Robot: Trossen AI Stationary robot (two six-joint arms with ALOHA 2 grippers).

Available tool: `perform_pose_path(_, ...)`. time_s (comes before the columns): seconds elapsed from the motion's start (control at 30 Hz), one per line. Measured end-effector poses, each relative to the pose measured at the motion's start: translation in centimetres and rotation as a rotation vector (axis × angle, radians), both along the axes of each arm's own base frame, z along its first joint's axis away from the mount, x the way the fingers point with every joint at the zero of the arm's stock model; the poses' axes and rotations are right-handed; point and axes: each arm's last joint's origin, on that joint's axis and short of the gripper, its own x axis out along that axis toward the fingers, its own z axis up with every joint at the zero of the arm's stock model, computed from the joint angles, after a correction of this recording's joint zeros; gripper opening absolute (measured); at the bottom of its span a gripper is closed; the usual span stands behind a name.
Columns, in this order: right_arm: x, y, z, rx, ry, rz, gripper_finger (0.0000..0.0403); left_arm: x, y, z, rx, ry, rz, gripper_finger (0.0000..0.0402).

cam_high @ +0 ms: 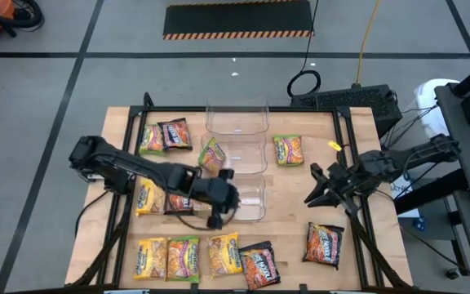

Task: Sort Maruchan noodles
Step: Put the green noodle pack into the center transparent bin

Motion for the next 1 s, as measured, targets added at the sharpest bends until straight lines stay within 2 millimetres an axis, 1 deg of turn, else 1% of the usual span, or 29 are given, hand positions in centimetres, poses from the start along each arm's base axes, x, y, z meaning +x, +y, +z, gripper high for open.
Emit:
perform_pose_path(0.1, -0.9, -0.3, 0.2, -0.004, -0.016, 0.001, 0.0054, 0.2, -1.8, -0.9, -0.033, 0.011, -0.014, 0.0079)
perform_pose_path(0.3, -2.4, -0.8, 0.4, -0.002, -0.023, 0.001, 0.0054, -0.4, -5.3, -1.9, -0.169, 0.059, 0.033, 0.0079)
perform_pose_path(0.4, -2.8, -0.9, 0.4, -0.001, -0.029, 0.001, 0.0054, -0.4, -6.8, -2.1, -0.266, 0.049, 0.076, 0.0079)
perform_pose_path(0.47, -3.0, -0.9, 0.5, -0.01, -0.039, 0.001, 0.0054, -0.8, -8.0, -2.4, -0.327, 0.074, 0.096, 0.0079)
perform_pose_path(0.57, -3.2, -1.0, 0.6, -0.025, -0.059, 0.001, 0.0054, -0.7, -10.1, -2.9, -0.445, 0.067, 0.127, 0.0079)
perform_pose_path(0.7, -3.2, -1.0, 0.6, -0.025, -0.06, 0.001, 0.0054, -0.9, -12.4, -4.7, -0.498, 0.122, 0.115, 0.0079)
perform_pose_path(0.77, -3.2, -1.0, 0.6, -0.025, -0.06, 0.002, 0.0054, -1.2, -13.1, -5.5, -0.484, 0.15, 0.108, 0.0079)
perform_pose_path(0.83, -3.3, -1.0, 0.6, -0.024, -0.062, 0.001, 0.0054, -0.9, -13.4, -5.8, -0.5, 0.137, 0.107, 0.0079)
perform_pose_path(0.9, -3.3, -1.0, 0.6, -0.025, -0.061, 0.001, 0.0054, -0.8, -13.2, -6.1, -0.48, 0.148, 0.117, 0.0079)
perform_pose_path(1.0, -3.3, -1.0, 0.6, -0.025, -0.06, 0.001, 0.0054, -0.2, -12.7, -6.8, -0.456, 0.142, 0.116, 0.0079)
